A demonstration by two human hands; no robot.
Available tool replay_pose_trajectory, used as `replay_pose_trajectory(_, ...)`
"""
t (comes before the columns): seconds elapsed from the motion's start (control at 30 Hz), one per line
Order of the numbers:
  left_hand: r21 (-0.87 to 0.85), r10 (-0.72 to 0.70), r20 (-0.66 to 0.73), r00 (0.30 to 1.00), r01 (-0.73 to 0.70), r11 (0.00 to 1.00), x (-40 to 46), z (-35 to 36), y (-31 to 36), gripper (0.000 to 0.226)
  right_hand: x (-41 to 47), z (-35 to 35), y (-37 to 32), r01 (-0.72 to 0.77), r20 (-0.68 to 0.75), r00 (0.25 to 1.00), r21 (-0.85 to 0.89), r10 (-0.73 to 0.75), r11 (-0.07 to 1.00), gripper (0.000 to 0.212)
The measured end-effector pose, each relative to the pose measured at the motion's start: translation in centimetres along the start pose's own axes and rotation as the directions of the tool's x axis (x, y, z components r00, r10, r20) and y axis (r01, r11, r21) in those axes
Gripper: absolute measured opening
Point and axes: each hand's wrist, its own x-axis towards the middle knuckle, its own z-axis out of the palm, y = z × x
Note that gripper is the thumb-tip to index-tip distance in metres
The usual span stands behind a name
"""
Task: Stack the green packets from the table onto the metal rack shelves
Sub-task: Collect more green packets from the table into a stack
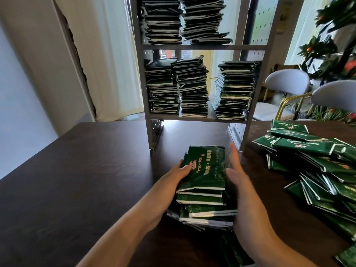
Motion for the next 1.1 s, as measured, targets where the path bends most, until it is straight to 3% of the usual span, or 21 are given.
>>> replay_pose_trajectory(0.03,-0.045,-0.024,-0.044,0.999,0.022,0.999,-0.3,0.1,0.3,0.034,0.4,-0.2,0.1,-0.025,-0.025,0.999,0.011,0.026,1.0,0.067)
replay_pose_trajectory(0.07,-0.054,-0.024,-0.083,0.996,0.019,0.998,-0.5,0.3,0.6,0.037,-0.4,-0.4,0.3,-0.008,0.038,0.999,0.041,0.007,0.999,0.079)
replay_pose_trajectory(0.1,-0.034,-0.009,-0.058,0.998,0.007,0.999,-0.8,0.8,0.9,0.043,-0.5,0.1,0.2,-0.001,0.052,0.999,0.032,0.0,0.999,0.089)
replay_pose_trajectory(0.13,0.027,0.043,-0.016,0.999,-0.042,0.999,-1.5,1.1,1.1,0.047,-0.3,0.0,0.3,0.029,0.083,0.996,-0.098,-0.02,0.995,0.094)
replay_pose_trajectory(0.2,0.187,0.098,0.029,0.995,-0.102,0.977,-2.1,1.3,0.6,0.048,0.3,0.1,0.1,-0.024,-0.039,0.999,-0.223,0.016,0.975,0.079)
replay_pose_trajectory(0.23,0.245,0.085,0.023,0.996,-0.089,0.966,-2.6,1.6,0.8,0.048,0.8,0.4,-0.3,-0.071,-0.125,0.991,-0.183,0.048,0.981,0.076)
replay_pose_trajectory(0.3,0.212,0.072,0.062,0.996,-0.083,0.974,-3.3,1.8,0.6,0.051,0.7,0.7,-0.9,-0.078,-0.14,0.988,-0.14,0.058,0.987,0.077)
replay_pose_trajectory(0.33,0.174,0.045,0.012,0.999,-0.046,0.984,-3.3,1.8,0.8,0.051,0.8,0.5,-0.8,-0.082,-0.144,0.988,-0.151,0.061,0.985,0.076)
replay_pose_trajectory(0.47,0.348,0.085,-0.136,0.987,-0.032,0.937,-3.7,2.5,2.5,0.051,1.0,0.2,-0.4,-0.104,-0.196,0.978,-0.161,0.071,0.981,0.072)
replay_pose_trajectory(0.5,0.336,0.059,-0.085,0.995,-0.027,0.942,-3.3,2.5,2.3,0.049,1.1,0.2,-0.3,-0.122,-0.218,0.972,-0.132,0.091,0.984,0.073)
replay_pose_trajectory(0.53,0.212,0.066,-0.022,0.998,-0.06,0.975,-3.2,2.5,1.8,0.048,1.2,0.2,-0.3,-0.143,-0.229,0.967,-0.105,0.116,0.984,0.075)
replay_pose_trajectory(0.57,0.047,-0.004,0.014,1.0,0.003,0.999,-3.6,2.8,2.3,0.048,1.4,0.2,-0.4,-0.165,-0.222,0.964,-0.054,0.15,0.985,0.074)
replay_pose_trajectory(0.63,-0.035,-0.012,-0.099,0.995,0.008,0.999,-4.9,2.2,2.2,0.046,1.7,0.2,-0.8,-0.199,-0.22,0.958,-0.06,0.182,0.978,0.07)
replay_pose_trajectory(0.73,0.361,0.097,0.051,0.994,-0.109,0.926,-6.2,1.4,1.5,0.042,2.6,-1.6,-1.5,-0.215,-0.185,0.963,-0.1,0.194,0.971,0.06)
replay_pose_trajectory(0.8,0.331,0.071,0.133,0.989,-0.112,0.937,-6.1,0.9,1.2,0.04,2.7,-2.7,-2.0,-0.213,-0.199,0.967,-0.276,0.161,0.937,0.056)
replay_pose_trajectory(0.87,0.073,0.124,0.175,0.977,-0.138,0.988,-6.2,-0.4,0.7,0.04,2.5,-3.9,-2.3,-0.193,-0.159,0.979,-0.51,0.129,0.838,0.045)
replay_pose_trajectory(0.9,-0.106,0.129,0.107,0.986,-0.118,0.987,-5.9,-0.6,0.7,0.04,1.9,-4.8,-2.7,-0.136,-0.084,0.991,-0.638,0.107,0.758,0.037)
replay_pose_trajectory(0.97,-0.223,0.078,0.1,0.992,-0.054,0.973,-6.7,-0.9,0.2,0.039,1.3,-6.6,-3.7,0.048,0.074,0.997,-0.883,0.037,0.467,0.024)
replay_pose_trajectory(1.0,-0.244,0.069,0.183,0.981,-0.023,0.97,-7.1,-0.6,0.1,0.036,1.5,-7.4,-4.1,0.132,0.156,0.986,-0.944,0.057,0.303,0.02)
replay_pose_trajectory(1.03,-0.188,0.02,0.184,0.983,0.015,0.982,-7.7,0.1,0.2,0.035,1.7,-7.8,-4.5,0.185,0.213,0.967,-0.964,0.137,0.191,0.02)
replay_pose_trajectory(1.1,-0.27,-0.047,0.136,0.99,0.083,0.959,-8.7,0.7,0.5,0.043,1.8,-8.1,-4.8,0.231,0.243,0.9,-0.97,0.361,0.078,0.039)
